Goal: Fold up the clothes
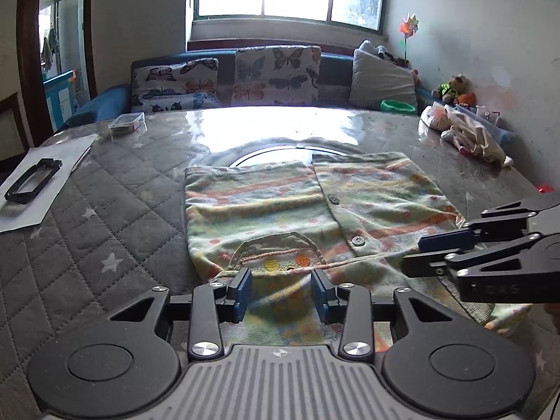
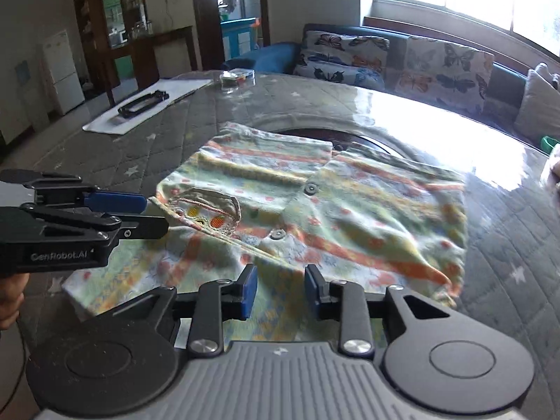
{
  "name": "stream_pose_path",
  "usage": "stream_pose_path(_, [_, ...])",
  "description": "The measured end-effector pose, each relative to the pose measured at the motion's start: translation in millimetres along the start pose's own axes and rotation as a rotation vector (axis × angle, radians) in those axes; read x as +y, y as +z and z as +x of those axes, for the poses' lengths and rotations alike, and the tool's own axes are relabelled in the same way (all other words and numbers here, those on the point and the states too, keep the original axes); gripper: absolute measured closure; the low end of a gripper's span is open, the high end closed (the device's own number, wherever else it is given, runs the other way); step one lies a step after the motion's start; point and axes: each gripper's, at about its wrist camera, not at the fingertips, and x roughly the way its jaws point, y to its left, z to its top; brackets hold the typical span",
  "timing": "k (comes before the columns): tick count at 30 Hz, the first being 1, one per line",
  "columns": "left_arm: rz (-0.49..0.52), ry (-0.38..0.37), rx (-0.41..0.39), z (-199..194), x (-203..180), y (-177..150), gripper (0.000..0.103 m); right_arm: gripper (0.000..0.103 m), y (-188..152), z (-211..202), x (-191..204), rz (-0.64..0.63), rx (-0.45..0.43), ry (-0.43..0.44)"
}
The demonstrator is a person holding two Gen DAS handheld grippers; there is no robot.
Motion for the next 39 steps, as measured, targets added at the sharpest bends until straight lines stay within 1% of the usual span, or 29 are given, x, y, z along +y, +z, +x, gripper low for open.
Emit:
stream_pose_path(3, [-0.002, 0.021, 0.032, 10, 4, -5, 0.063, 0.074, -2, 5, -5, 0.029, 0.006, 0.017])
stream_pose_path(5, [-0.006, 0.014, 0.021, 3, 4, -5, 0.062, 0.073, -3, -3, -1, 0.006, -0.004, 0.010])
stream_pose_path(7, [-0.006, -0.005, 0.004, -5, 0, -5, 0.062, 0.070, -5, -12, 5, -0.021, -0.017, 0.027])
stream_pose_path(10, [0.024, -0.037, -0.012, -15, -14, -7, 0.061, 0.070, -9, -22, 14, -0.059, -0.030, 0.058])
stream_pose_path(13, [0.067, -0.067, -0.010, -18, -29, -14, 0.059, 0.070, -20, -29, 22, -0.090, -0.010, 0.088])
stream_pose_path(15, [0.096, -0.077, 0.008, -15, -37, -22, 0.059, 0.070, -29, -30, 24, -0.105, 0.011, 0.086])
stream_pose_path(16, [0.112, -0.070, 0.017, -13, -41, -26, 0.059, 0.069, -34, -30, 24, -0.110, 0.020, 0.079])
stream_pose_path(19, [0.157, -0.037, 0.003, -15, -47, -34, 0.056, 0.069, -42, -39, 23, -0.117, 0.013, 0.069])
stream_pose_path(22, [0.161, -0.037, -0.004, -22, -47, -36, 0.054, 0.068, -45, -49, 22, -0.126, -0.008, 0.054])
stream_pose_path(25, [0.166, -0.028, 0.000, -26, -47, -39, 0.053, 0.068, -53, -46, 19, -0.114, 0.011, 0.053])
stream_pose_path(27, [0.172, -0.017, 0.007, -26, -47, -41, 0.053, 0.068, -56, -48, 20, -0.127, 0.001, 0.047])
stream_pose_path(30, [0.142, -0.020, 0.012, -36, -44, -41, 0.051, 0.068, -56, -57, 18, -0.128, -0.012, 0.046])
stream_pose_path(32, [0.112, -0.032, 0.010, -47, -41, -40, 0.049, 0.066, -57, -62, 16, -0.131, -0.013, 0.043])
stream_pose_path(33, [0.096, -0.040, 0.012, -52, -40, -39, 0.049, 0.065, -60, -63, 13, -0.133, 0.000, 0.037])
stream_pose_path(35, [0.060, -0.056, 0.036, -59, -39, -38, 0.047, 0.065, -63, -65, 11, -0.134, 0.008, 0.034])
stream_pose_path(37, [0.018, -0.090, 0.073, -64, -39, -38, 0.046, 0.064, -67, -69, 8, -0.137, 0.009, 0.033])
stream_pose_path(39, [-0.002, -0.109, 0.102, -68, -41, -40, 0.046, 0.063, -68, -78, 7, -0.141, -0.005, 0.034])
